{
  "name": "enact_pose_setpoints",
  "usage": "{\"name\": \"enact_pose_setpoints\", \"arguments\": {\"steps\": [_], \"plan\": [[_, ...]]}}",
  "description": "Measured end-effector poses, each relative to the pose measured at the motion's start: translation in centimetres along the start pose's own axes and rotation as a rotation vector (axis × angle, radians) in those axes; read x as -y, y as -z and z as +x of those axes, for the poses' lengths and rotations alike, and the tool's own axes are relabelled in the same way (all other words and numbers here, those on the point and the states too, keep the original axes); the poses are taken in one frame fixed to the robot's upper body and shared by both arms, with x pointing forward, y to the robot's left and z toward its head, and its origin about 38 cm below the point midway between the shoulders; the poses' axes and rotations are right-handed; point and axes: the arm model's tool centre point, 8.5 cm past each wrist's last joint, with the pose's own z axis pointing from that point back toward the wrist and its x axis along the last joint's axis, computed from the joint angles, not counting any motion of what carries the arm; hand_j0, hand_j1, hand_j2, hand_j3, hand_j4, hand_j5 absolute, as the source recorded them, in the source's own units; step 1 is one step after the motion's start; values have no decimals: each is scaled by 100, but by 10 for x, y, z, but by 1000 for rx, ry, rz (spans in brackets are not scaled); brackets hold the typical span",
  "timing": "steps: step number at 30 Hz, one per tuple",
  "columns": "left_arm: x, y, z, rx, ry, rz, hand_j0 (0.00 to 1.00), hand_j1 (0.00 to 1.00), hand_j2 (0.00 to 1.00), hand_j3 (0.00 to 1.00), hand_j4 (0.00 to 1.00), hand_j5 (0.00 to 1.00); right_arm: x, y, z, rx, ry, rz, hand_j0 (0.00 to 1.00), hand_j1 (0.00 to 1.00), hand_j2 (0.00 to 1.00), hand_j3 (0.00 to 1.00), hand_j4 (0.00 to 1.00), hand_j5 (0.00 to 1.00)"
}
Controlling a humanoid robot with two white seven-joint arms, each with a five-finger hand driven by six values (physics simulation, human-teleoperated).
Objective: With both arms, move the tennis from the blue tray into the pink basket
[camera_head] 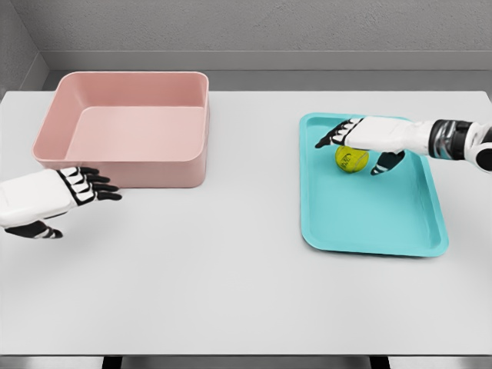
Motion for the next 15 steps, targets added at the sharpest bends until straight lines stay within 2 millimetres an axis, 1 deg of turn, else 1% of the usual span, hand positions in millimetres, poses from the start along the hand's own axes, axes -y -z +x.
{"name": "enact_pose_setpoints", "arguments": {"steps": [8, 10, 15], "plan": [[7, -4, 2, 5, -1, -45, 100, 100, 100, 100, 100, 100, -11, 10, -7, -23, 22, 26, 99, 99, 99, 99, 99, 99], [9, -6, 2, 3, -2, -58, 100, 100, 100, 100, 100, 100, -7, 11, -9, -29, 18, 22, 99, 99, 99, 99, 99, 99], [15, -7, 1, 1, -9, -80, 100, 100, 100, 100, 100, 100, -8, 16, -14, -42, 33, 27, 99, 99, 99, 99, 99, 99]]}}
